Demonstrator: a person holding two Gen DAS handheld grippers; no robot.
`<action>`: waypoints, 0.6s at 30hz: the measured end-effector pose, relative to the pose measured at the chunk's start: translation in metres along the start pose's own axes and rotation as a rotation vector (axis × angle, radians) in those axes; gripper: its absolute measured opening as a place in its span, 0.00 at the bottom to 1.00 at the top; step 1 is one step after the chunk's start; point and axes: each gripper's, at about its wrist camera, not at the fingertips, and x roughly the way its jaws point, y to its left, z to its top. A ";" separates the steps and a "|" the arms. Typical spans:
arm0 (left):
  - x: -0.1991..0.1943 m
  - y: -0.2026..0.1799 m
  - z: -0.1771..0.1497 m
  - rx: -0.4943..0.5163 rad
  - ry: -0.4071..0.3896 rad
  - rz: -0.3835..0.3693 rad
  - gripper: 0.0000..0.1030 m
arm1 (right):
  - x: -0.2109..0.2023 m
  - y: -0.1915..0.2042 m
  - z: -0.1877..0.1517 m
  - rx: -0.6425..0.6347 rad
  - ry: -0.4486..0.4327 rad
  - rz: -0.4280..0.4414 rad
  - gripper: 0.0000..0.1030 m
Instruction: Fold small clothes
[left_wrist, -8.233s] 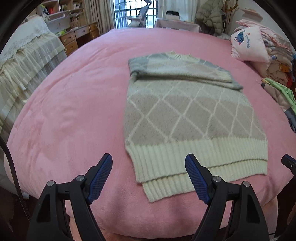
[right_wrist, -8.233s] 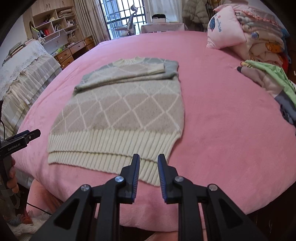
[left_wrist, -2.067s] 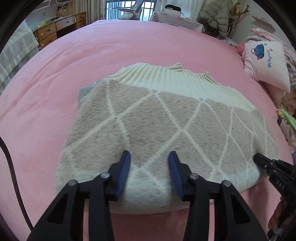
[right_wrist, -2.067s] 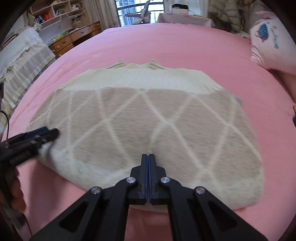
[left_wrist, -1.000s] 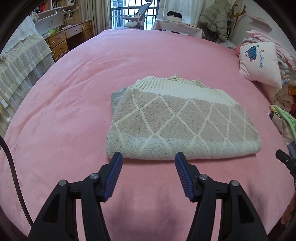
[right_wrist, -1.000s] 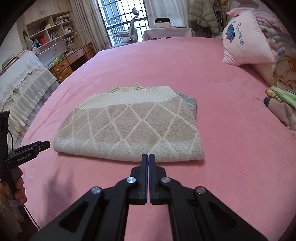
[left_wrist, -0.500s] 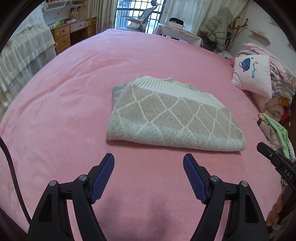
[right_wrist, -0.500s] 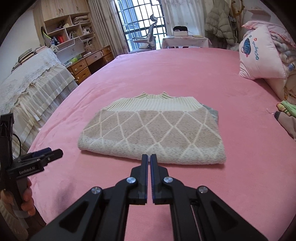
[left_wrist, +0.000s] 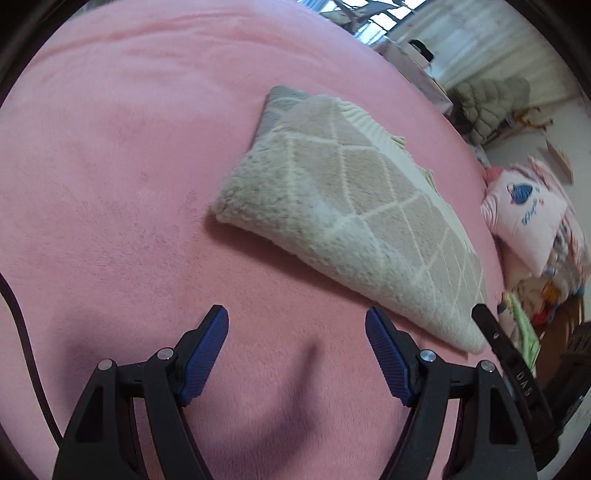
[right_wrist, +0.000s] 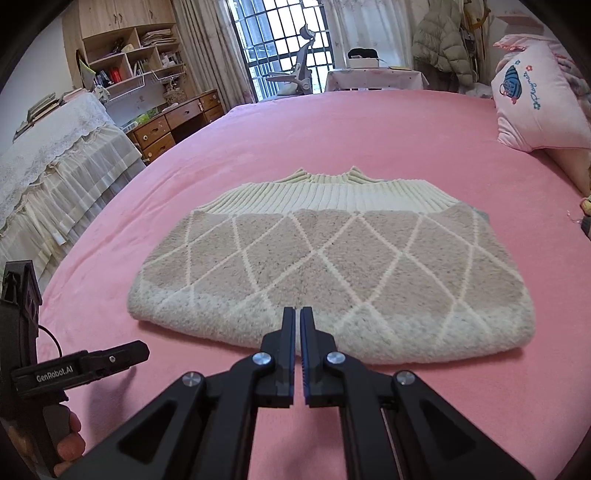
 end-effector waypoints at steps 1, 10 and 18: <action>0.006 0.005 0.003 -0.025 0.000 -0.014 0.73 | 0.006 0.001 0.001 -0.010 -0.002 -0.005 0.02; 0.035 0.009 0.024 -0.097 -0.037 -0.094 0.73 | 0.044 -0.003 0.013 -0.028 -0.016 -0.032 0.02; 0.055 0.001 0.042 -0.111 -0.087 -0.118 0.73 | 0.070 0.000 0.004 -0.053 -0.009 -0.046 0.02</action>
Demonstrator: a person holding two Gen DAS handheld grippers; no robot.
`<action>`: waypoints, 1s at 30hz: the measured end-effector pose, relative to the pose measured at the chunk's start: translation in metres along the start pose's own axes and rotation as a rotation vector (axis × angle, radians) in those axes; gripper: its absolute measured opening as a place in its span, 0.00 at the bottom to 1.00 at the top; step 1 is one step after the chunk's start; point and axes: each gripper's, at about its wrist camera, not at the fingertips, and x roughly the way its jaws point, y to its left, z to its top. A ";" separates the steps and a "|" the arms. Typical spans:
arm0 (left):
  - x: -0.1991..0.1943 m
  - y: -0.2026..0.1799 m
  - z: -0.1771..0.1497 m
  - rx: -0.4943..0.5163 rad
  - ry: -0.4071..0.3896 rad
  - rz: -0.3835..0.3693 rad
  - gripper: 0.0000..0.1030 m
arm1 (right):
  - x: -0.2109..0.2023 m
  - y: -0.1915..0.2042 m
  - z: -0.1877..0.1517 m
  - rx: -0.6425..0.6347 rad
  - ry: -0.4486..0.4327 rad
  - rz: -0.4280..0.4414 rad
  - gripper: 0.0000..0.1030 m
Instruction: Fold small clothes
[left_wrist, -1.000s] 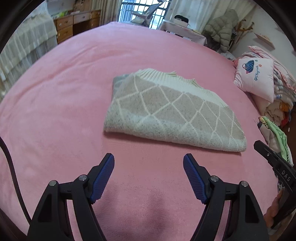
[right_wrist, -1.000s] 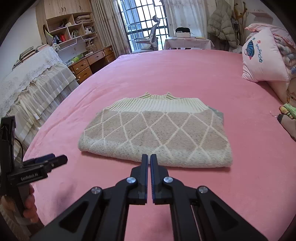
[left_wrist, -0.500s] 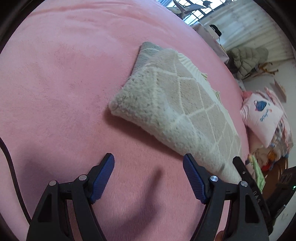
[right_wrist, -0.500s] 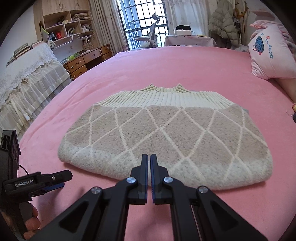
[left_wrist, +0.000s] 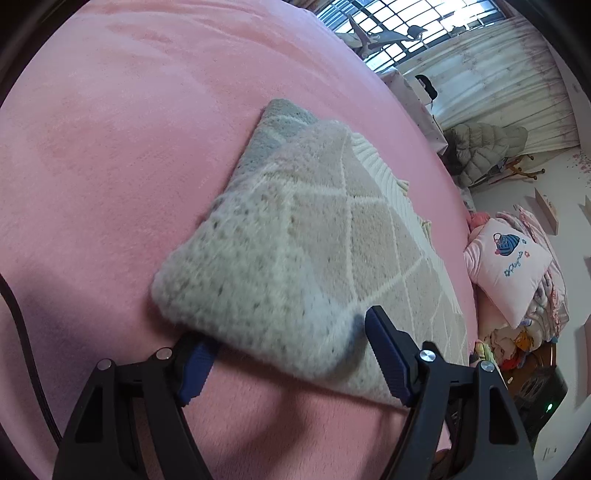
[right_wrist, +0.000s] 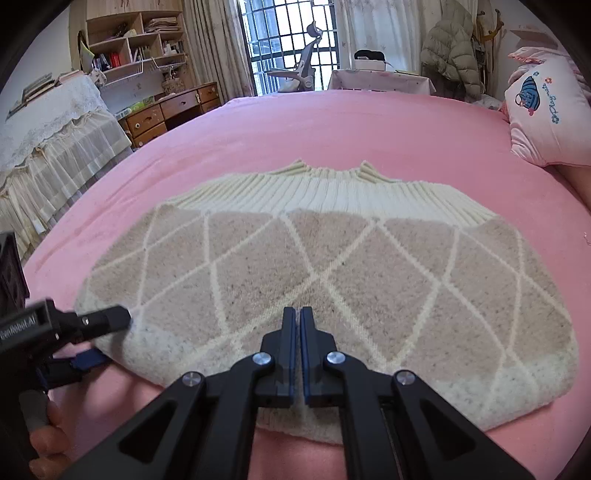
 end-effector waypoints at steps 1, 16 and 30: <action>0.002 -0.001 0.002 -0.003 -0.008 -0.002 0.73 | 0.001 0.000 -0.003 -0.004 -0.009 -0.003 0.02; 0.005 -0.019 0.015 0.033 -0.121 0.006 0.26 | 0.005 0.001 -0.023 0.002 -0.096 -0.008 0.02; -0.039 -0.139 -0.011 0.299 -0.240 -0.045 0.23 | 0.006 -0.025 -0.025 0.136 -0.085 0.108 0.00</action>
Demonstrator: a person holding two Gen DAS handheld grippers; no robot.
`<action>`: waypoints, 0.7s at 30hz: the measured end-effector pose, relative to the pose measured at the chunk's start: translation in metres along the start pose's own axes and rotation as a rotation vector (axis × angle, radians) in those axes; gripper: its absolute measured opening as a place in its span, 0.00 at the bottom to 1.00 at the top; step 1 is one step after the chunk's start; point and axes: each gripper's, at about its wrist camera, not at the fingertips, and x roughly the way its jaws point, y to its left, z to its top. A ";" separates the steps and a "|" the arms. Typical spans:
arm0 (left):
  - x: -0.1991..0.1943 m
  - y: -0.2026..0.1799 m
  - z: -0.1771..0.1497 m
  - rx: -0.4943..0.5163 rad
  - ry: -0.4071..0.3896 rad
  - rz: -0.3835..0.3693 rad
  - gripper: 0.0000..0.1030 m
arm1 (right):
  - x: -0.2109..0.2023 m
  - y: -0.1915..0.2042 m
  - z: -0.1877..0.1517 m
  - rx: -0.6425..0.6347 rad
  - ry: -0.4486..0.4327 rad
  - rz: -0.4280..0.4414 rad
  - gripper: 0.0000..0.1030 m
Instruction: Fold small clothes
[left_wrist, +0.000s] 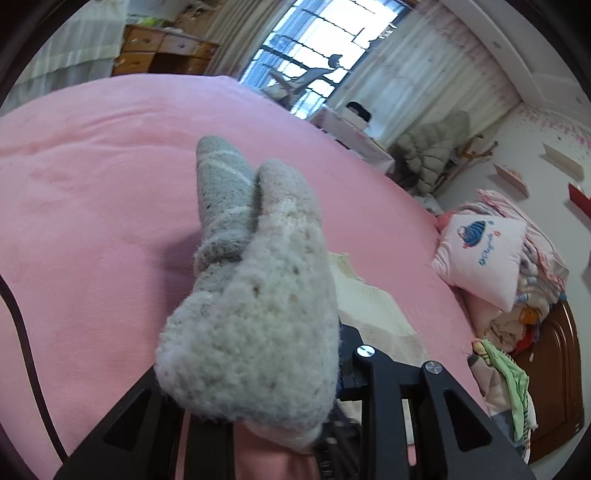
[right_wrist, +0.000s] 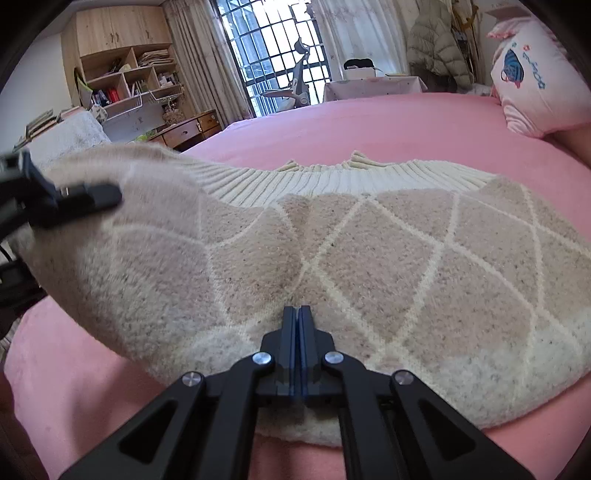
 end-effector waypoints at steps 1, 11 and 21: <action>0.002 -0.014 -0.001 0.027 0.003 -0.009 0.23 | 0.000 -0.002 0.001 0.012 0.004 0.009 0.00; 0.027 -0.118 -0.033 0.220 0.068 -0.057 0.23 | -0.057 -0.078 -0.014 0.295 0.052 0.103 0.00; 0.089 -0.185 -0.124 0.415 0.201 0.044 0.24 | -0.108 -0.174 -0.028 0.413 0.046 -0.159 0.02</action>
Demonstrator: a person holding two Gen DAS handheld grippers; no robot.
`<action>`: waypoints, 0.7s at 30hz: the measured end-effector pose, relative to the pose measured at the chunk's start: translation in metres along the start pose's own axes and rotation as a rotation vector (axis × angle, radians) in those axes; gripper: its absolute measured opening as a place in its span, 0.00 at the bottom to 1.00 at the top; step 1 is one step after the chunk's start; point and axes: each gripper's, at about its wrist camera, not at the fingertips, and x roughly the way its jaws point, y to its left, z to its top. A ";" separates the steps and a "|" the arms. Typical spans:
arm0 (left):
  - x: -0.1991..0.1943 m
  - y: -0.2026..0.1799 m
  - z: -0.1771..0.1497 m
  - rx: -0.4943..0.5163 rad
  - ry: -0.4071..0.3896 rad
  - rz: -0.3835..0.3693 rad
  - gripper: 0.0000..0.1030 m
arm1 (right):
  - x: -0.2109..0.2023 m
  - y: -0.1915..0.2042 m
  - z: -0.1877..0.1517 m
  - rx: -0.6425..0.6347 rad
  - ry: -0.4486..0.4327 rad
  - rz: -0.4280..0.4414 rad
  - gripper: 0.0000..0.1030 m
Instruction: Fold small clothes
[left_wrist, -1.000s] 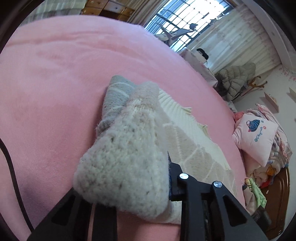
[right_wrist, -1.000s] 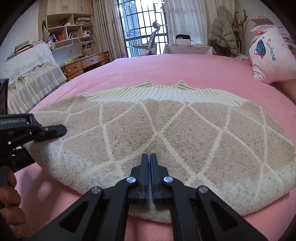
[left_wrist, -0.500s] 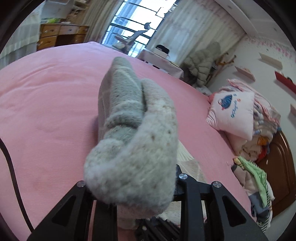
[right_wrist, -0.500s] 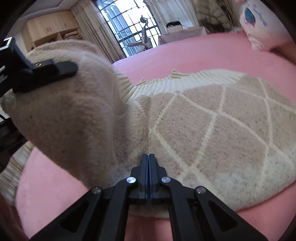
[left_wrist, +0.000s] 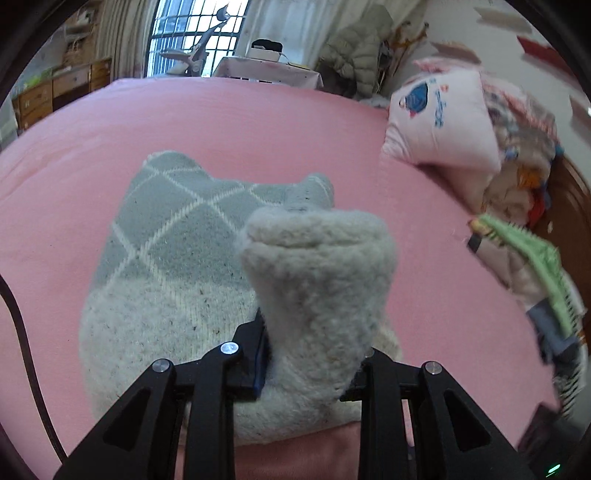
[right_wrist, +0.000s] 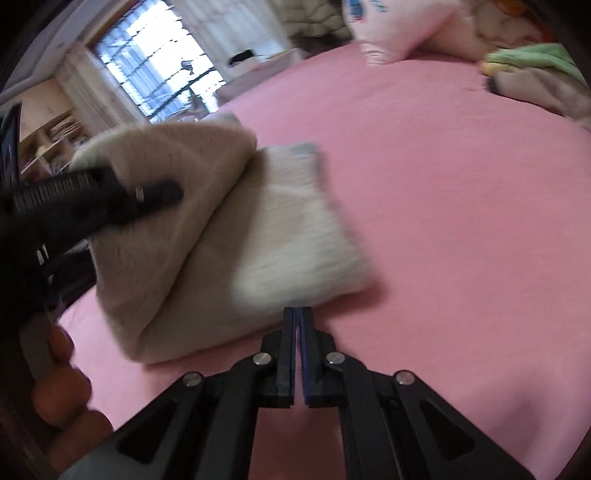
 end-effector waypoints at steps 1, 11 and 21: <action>0.003 -0.007 -0.003 0.021 -0.007 0.023 0.24 | -0.002 -0.006 0.001 0.019 -0.003 0.001 0.02; 0.001 -0.019 0.001 -0.001 0.019 0.069 0.25 | -0.010 -0.027 0.005 0.086 -0.039 0.010 0.02; 0.006 -0.029 -0.002 0.041 0.049 0.036 0.62 | -0.018 -0.028 0.004 0.072 -0.035 0.016 0.02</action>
